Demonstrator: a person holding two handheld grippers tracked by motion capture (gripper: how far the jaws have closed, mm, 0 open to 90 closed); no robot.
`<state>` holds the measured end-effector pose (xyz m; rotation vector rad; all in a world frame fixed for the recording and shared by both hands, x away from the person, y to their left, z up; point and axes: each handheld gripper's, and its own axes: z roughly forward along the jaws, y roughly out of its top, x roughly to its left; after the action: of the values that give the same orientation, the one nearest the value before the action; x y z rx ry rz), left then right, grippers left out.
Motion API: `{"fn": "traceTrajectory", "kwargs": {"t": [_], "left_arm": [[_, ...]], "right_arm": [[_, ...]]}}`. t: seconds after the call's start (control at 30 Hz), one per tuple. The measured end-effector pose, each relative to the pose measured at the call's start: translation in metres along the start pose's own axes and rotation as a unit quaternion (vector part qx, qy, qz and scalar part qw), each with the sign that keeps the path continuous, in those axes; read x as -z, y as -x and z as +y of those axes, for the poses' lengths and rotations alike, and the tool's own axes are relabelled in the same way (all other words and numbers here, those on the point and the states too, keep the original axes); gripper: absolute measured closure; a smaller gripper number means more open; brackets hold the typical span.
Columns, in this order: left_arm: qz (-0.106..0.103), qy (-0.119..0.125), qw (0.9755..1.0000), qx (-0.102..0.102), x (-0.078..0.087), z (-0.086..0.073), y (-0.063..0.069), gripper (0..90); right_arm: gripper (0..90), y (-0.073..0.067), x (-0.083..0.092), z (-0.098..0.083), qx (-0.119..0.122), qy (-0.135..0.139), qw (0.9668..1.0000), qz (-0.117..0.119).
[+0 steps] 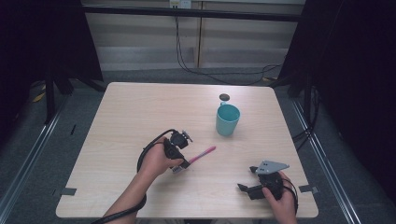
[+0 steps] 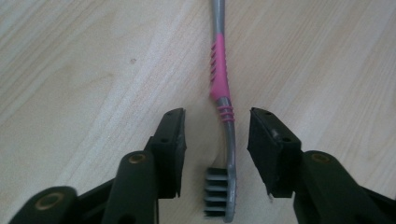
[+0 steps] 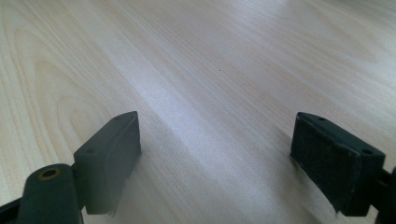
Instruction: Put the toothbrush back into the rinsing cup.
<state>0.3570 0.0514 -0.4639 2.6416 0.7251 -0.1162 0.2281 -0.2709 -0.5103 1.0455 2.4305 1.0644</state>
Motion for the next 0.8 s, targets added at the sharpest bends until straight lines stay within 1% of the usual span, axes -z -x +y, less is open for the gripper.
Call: {"fn": "traceTrajectory", "kwargs": {"t": [0.07,0.1,0.17,0.23,0.27,0.3,0.33,0.43,0.47,0.53,0.57,0.6,0.67,0.7,0.8], "left_arm": [[0.0,-0.002,1.0,0.004,-0.002,0.001,0.001,58.7],[0.002,-0.007,1.0,0.002,-0.002,0.002,0.001,59.1],[0.005,-0.013,0.9999,0.003,-0.004,0.003,0.002,61.8],[0.003,-0.014,0.9999,0.002,-0.005,0.004,0.002,64.2],[0.008,-0.019,0.9998,0.001,-0.007,0.005,0.003,64.7],[0.008,-0.019,0.9998,0.001,-0.007,0.005,0.003,65.4],[0.008,-0.025,0.9996,0.006,-0.009,0.007,0.004,66.1],[0.013,-0.023,0.9996,0.004,-0.011,0.009,0.005,67.0],[0.015,-0.025,0.9996,-0.001,-0.012,0.01,0.006,69.7],[0.019,-0.026,0.9995,-0.001,-0.013,0.012,0.008,70.9],[0.02,-0.037,0.9991,-0.001,-0.013,0.013,0.01,77.4],[0.024,-0.04,0.9989,0.001,-0.013,0.014,0.011,78.3],[0.019,-0.048,0.9987,0.008,-0.013,0.014,0.012,82.0],[0.017,-0.049,0.9986,0.007,-0.013,0.014,0.011,82.2],[0.013,-0.057,0.9983,-0.005,-0.012,0.014,0.012,82.4]], "right_arm": [[15.6,0.0,0.0,0.0,0.0,0.0,1.0,0.0],[15.6,0.0,0.0,0.0,0.001,0.0,1.0,0.001],[15.6,0.0,0.0,0.0,0.001,0.0,1.0,0.001],[15.6,0.0,0.0,0.0,0.001,0.0,1.0,0.001],[15.6,0.0,0.0,0.0,0.001,0.0,1.0,0.001],[15.6,0.0,0.0,0.0,0.001,0.0,1.0,0.001],[15.6,0.0,0.0,0.0,0.001,0.0,1.0,0.001],[15.6,0.0,0.0,0.0,0.001,0.0,1.0,0.001],[15.6,0.0,0.0,0.0,0.001,0.0,1.0,0.001],[15.6,0.0,0.0,0.0,0.001,0.0,1.0,0.001],[15.6,0.0,0.0,0.0,0.001,0.0,1.0,0.001],[15.6,0.0,0.0,0.0,0.001,0.0,1.0,0.001],[15.6,0.0,0.0,0.0,0.001,0.0,1.0,0.001],[15.6,0.0,0.0,0.0,0.001,0.0,1.0,0.001],[15.6,0.0,0.0,0.0,0.001,0.0,1.0,0.001]]}}
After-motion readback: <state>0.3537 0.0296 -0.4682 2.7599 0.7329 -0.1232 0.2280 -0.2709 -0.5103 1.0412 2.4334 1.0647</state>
